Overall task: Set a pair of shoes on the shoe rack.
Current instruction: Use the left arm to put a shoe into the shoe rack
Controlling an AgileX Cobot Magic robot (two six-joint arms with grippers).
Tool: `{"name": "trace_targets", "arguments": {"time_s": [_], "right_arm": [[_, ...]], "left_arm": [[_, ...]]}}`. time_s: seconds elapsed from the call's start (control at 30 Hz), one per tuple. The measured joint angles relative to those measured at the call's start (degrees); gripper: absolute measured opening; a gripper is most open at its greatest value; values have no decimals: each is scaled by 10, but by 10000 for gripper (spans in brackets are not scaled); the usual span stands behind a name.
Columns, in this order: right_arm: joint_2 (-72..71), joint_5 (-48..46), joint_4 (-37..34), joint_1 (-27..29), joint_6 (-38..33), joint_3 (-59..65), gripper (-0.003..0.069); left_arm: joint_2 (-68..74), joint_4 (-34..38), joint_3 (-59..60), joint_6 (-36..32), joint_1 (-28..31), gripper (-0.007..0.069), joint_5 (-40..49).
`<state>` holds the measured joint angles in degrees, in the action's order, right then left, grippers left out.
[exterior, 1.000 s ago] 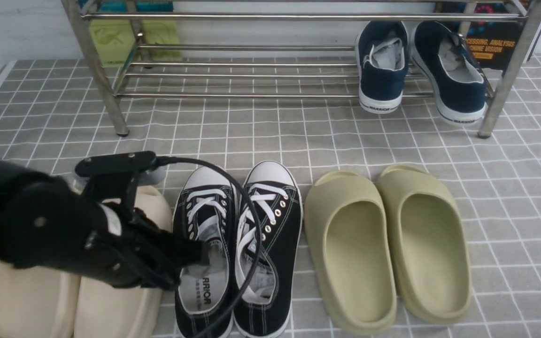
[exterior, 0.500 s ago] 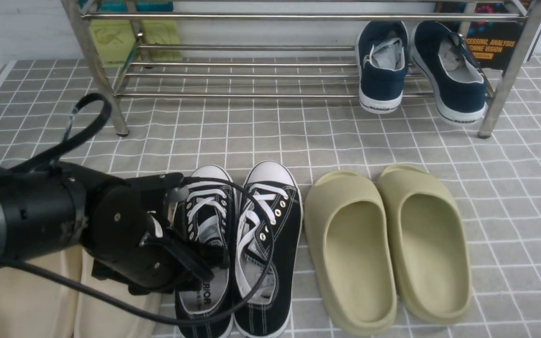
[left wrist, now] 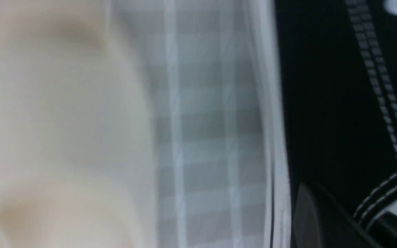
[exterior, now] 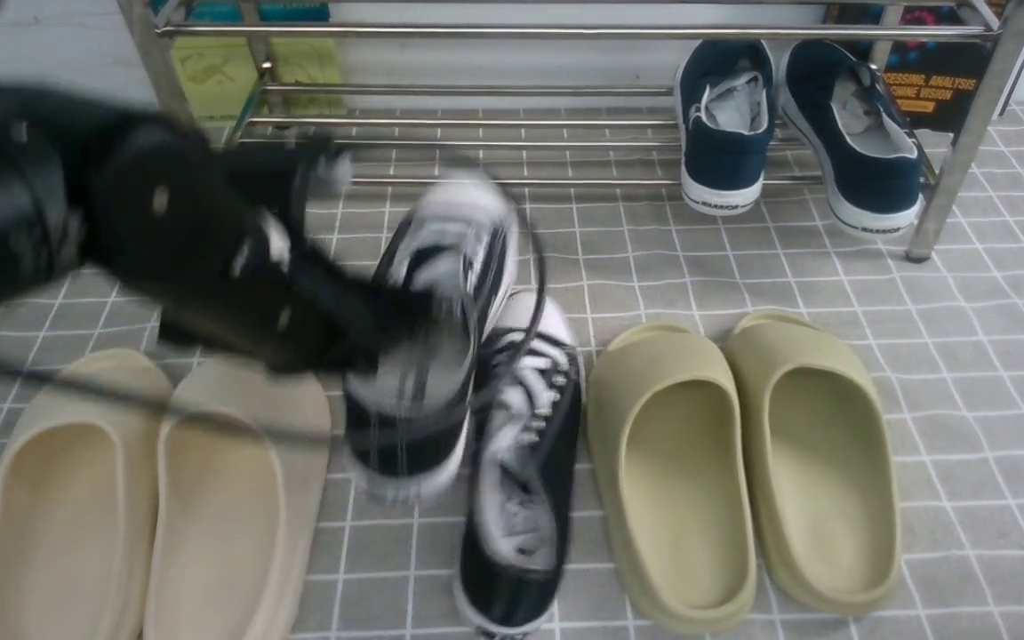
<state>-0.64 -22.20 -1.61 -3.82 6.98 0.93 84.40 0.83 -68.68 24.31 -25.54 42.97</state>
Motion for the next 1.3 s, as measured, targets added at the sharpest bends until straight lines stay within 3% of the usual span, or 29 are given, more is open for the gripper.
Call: {"name": "trace_targets", "arguments": {"time_s": [0.4, 0.6, 0.8, 1.07, 1.17, 1.3], "right_arm": [[0, 0, 0, 0, 0, 0, 66], [0, 0, 0, 0, 0, 0, 75], [0, 0, 0, 0, 0, 0, 85], [0, 0, 0, 0, 0, 0, 97], [0, 0, 0, 0, 0, 0, 99], [0, 0, 0, 0, 0, 0, 104]], "left_arm": [[251, -16, -318, -5, 86, -13, 87], [333, -17, -444, -5, 114, -13, 81], [395, -17, -515, -5, 127, -13, 69], [434, -40, -522, -4, 135, -12, 7], [437, -44, -523, -4, 136, 10, -12], [436, -46, -529, -4, 137, 160, -47]]}}
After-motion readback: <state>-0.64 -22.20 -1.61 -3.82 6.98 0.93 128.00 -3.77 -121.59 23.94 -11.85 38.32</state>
